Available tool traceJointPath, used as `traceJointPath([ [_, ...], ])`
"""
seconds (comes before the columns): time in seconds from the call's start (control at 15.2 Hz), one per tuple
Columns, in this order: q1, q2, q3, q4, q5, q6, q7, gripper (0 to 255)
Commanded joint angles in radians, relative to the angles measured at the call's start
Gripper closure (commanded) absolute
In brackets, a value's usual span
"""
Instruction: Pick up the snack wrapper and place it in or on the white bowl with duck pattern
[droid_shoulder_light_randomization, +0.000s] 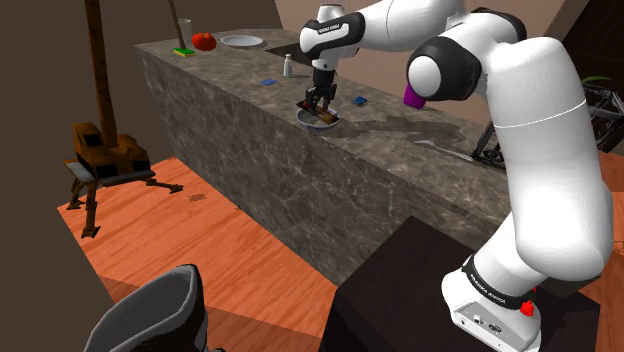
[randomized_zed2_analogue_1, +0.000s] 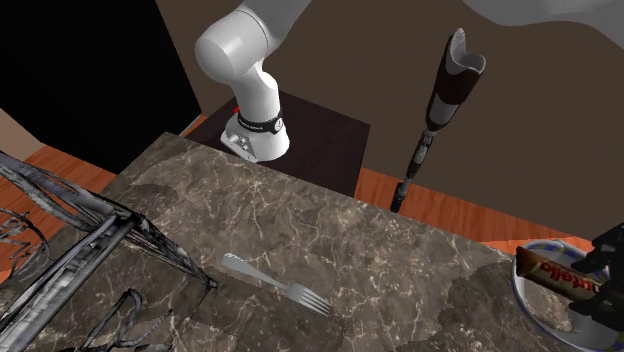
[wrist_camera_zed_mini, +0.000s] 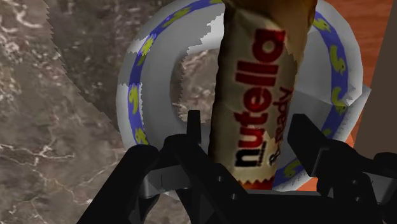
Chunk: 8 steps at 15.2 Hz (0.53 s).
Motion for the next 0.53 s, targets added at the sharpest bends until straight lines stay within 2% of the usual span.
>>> traceJointPath([
  [0.0,0.000,0.002,0.000,-0.002,0.000,-0.002,0.000,0],
  [0.33,0.000,0.002,0.000,-0.003,0.000,-0.001,0.000,0],
  [0.46,-0.004,-0.014,-0.004,0.039,-0.008,-0.058,0.006,0],
])
